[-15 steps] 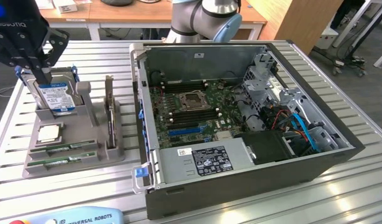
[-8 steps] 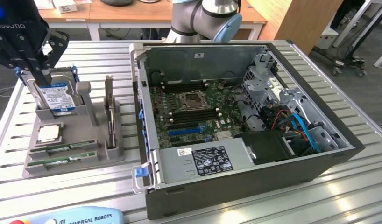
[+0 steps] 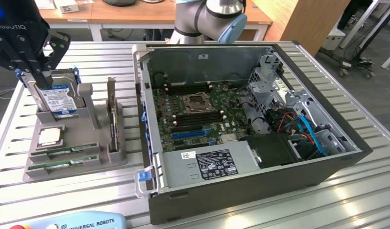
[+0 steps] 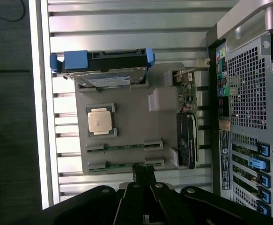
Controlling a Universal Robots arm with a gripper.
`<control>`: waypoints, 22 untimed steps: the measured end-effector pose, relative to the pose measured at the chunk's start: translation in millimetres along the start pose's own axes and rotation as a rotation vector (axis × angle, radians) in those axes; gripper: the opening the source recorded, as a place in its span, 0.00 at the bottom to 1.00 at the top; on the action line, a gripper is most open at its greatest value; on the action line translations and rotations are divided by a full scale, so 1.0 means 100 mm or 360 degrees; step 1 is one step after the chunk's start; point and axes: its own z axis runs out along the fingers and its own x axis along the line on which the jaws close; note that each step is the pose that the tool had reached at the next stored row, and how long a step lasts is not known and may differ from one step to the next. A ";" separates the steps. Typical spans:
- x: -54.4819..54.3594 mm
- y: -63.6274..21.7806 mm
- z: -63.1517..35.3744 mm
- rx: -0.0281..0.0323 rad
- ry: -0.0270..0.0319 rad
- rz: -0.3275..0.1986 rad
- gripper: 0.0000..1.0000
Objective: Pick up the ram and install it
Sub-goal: 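Pick up the ram and move it above insertion slot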
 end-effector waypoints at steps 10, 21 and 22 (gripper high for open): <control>0.00 0.000 0.000 -0.00002 0.00008 -0.0016 0.10; 0.00 0.000 0.002 -0.00039 0.00091 -0.0205 0.10; 0.00 0.000 0.002 -0.00044 0.00101 -0.0229 0.10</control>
